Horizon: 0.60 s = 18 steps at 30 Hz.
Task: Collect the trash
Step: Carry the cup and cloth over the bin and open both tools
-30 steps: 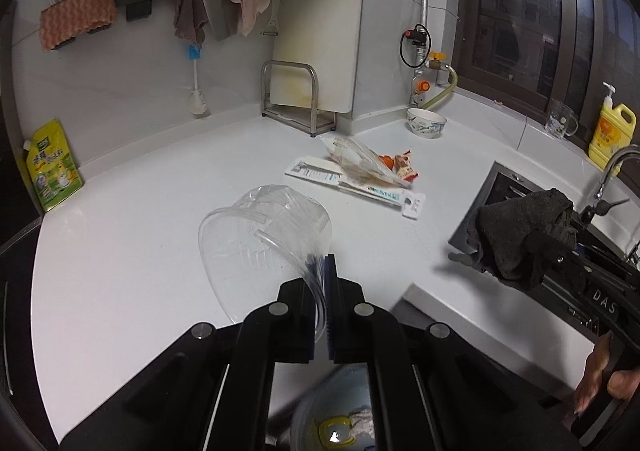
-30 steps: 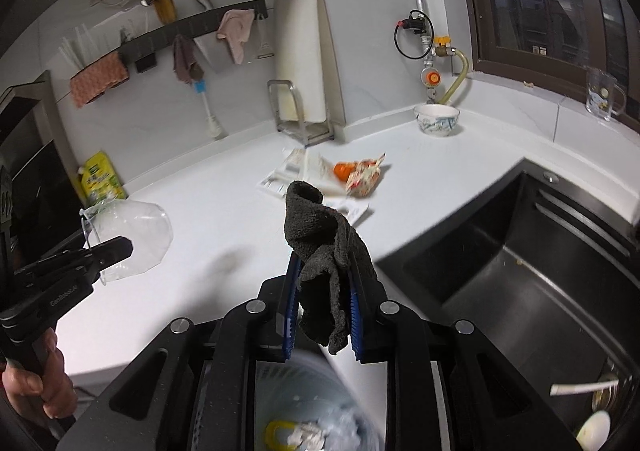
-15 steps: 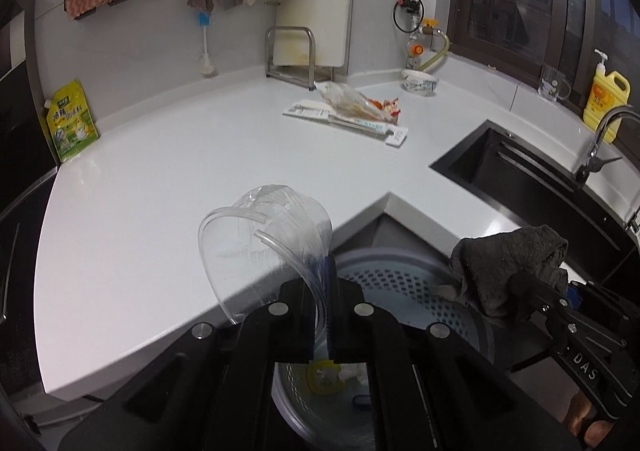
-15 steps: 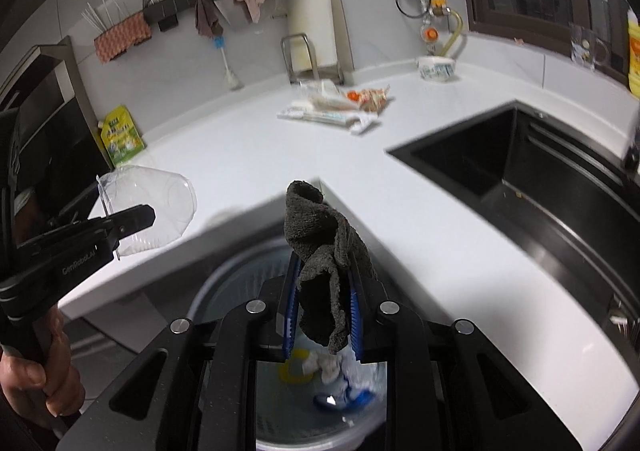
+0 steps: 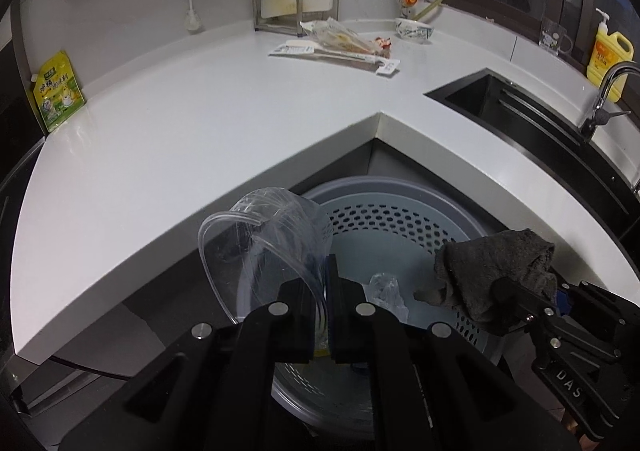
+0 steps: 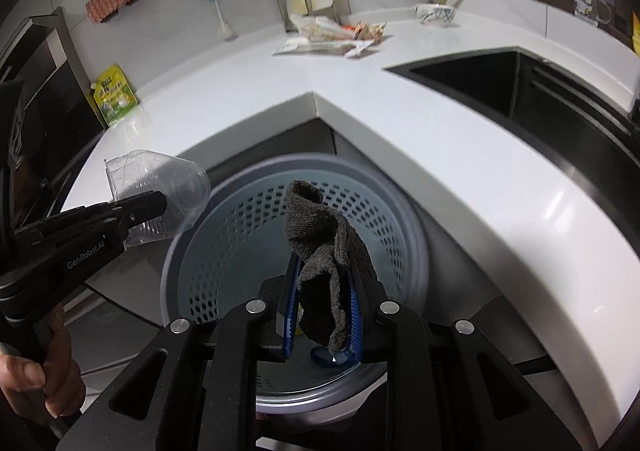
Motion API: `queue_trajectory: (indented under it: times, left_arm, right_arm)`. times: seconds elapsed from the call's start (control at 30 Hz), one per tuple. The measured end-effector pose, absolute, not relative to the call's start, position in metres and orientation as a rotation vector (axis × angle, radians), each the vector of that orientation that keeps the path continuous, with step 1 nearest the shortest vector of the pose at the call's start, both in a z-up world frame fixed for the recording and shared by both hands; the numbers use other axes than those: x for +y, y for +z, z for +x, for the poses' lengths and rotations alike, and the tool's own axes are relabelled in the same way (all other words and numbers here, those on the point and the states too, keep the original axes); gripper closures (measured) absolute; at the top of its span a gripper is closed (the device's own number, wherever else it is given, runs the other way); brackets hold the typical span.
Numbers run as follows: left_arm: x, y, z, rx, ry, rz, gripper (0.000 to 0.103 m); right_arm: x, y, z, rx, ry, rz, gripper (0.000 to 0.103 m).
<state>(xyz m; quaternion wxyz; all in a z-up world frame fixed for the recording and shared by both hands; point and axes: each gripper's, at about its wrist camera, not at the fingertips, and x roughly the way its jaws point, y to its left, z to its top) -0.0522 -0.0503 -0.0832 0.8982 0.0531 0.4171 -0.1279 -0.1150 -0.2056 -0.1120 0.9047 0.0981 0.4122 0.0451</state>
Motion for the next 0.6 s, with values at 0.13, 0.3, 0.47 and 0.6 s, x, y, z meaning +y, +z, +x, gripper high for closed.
queue_trajectory:
  times: [0.13, 0.3, 0.47, 0.6]
  left_arm:
    - [-0.052, -0.092, -0.051, 0.891, -0.277, 0.109, 0.097]
    - [-0.051, -0.097, -0.047, 0.914, -0.265, 0.101, 0.075]
    - [-0.045, -0.094, -0.047, 0.877, -0.225, 0.079, 0.025]
    - [-0.044, -0.096, -0.046, 0.887, -0.216, 0.089, 0.025]
  right_arm:
    - [-0.208, -0.117, -0.112, 0.857, 0.108, 0.222, 0.083]
    - [-0.211, -0.115, -0.112, 0.845, 0.116, 0.236, 0.061]
    - [-0.214, -0.110, -0.114, 0.818, 0.109, 0.238, 0.050]
    - [-0.214, -0.110, -0.113, 0.815, 0.115, 0.248, 0.050]
